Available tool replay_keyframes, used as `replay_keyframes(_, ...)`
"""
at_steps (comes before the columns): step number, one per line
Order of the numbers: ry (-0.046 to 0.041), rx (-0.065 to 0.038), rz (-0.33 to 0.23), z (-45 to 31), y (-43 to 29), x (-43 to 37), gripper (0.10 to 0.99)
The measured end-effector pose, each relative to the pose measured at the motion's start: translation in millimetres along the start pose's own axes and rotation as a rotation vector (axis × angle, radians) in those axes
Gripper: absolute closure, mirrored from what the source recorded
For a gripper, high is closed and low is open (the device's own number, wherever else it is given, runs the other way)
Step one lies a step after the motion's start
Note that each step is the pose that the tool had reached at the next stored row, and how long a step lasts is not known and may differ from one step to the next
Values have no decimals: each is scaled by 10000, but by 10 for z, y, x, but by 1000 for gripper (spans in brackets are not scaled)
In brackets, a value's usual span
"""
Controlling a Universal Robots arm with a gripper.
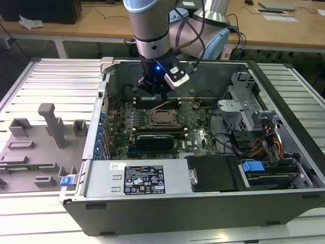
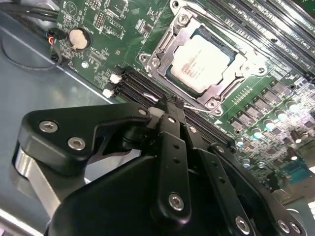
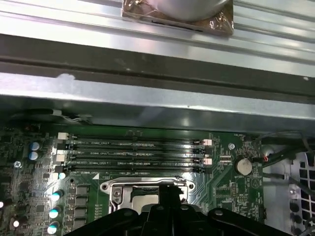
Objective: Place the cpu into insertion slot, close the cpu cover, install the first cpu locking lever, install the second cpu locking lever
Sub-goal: 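Install the first cpu locking lever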
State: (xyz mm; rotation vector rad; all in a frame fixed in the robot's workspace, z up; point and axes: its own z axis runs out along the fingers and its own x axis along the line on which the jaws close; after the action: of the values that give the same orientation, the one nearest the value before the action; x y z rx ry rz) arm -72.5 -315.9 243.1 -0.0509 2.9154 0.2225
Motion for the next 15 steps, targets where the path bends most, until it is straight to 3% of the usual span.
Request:
replay_keyframes(13, -113, 170, 698, 99, 110, 16, 980)
replay_keyframes(15, -189, 183, 728, 117, 118, 20, 980)
